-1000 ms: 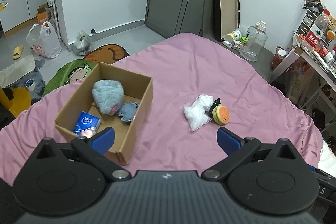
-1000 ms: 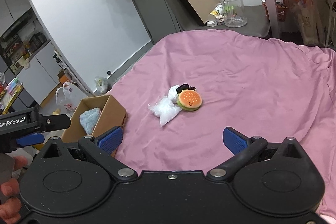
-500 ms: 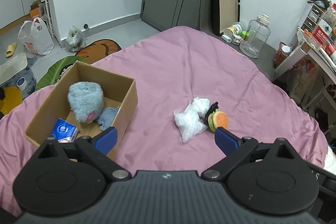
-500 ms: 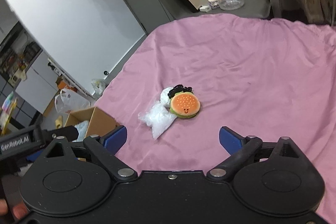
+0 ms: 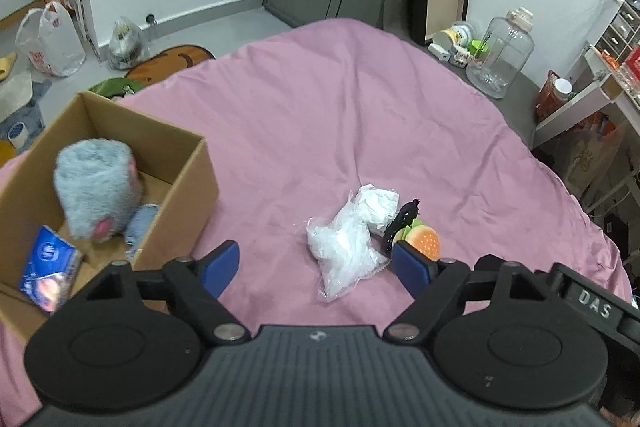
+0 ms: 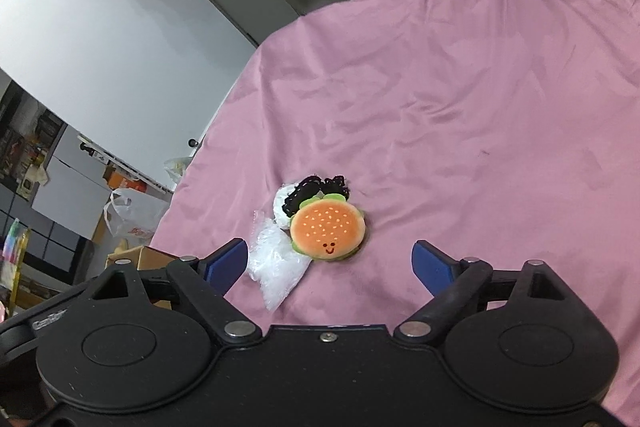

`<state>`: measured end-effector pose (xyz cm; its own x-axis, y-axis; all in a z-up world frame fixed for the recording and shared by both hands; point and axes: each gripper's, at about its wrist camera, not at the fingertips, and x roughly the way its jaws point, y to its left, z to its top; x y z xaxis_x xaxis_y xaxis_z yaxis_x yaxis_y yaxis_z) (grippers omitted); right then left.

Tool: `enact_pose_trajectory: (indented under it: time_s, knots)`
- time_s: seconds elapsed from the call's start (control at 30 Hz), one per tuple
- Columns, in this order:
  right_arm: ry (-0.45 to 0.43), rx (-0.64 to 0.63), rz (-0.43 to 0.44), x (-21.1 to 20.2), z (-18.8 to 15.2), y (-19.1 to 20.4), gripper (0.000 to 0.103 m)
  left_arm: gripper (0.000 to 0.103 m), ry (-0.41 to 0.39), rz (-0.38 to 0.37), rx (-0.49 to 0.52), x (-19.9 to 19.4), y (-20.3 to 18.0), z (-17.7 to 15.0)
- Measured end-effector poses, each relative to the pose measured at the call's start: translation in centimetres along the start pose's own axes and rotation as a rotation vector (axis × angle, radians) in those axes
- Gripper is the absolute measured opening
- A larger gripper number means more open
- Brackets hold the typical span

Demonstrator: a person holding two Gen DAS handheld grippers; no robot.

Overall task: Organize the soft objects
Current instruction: 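Grasp the white plastic bag with the left tool while the right tool grasps the burger plush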

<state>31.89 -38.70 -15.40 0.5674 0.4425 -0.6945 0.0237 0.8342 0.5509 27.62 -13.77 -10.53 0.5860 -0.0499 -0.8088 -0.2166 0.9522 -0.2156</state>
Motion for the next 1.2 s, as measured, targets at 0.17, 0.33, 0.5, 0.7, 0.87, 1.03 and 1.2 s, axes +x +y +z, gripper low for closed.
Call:
enact_pose_trajectory:
  time_s: [0.17,0.33,0.5,0.7,0.87,1.03,1.2]
  knots:
    - [0.035,0.031,0.015,2.1,0.9,-0.8,0.089,0.077,0.028,-0.008,-0.023,2.6,0.0,0.4]
    - [0.064,0.054,0.018,4.2,2.0,-1.4,0.089,0.077,0.054,-0.014,-0.028,5.2,-0.2,0.5]
    - [0.099,0.094,0.029,5.8,2.3,-2.2,0.089,0.077,0.089,-0.003,-0.032,7.6,-0.2,0.5]
    - [0.141,0.105,0.034,7.3,2.1,-2.5,0.09,0.077,0.116,-0.007,-0.059,9.7,0.5,0.3]
    - [0.141,0.124,0.051,7.7,2.1,-2.5,0.09,0.062,0.121,-0.047,-0.087,10.4,0.7,0.3]
    - [0.148,0.101,0.055,8.3,2.0,-1.9,0.09,0.034,0.125,-0.088,-0.11,10.0,1.0,0.3]
    - [0.154,0.057,0.015,9.0,2.2,-1.1,0.091,0.031,0.137,-0.101,-0.135,8.9,1.5,0.2]
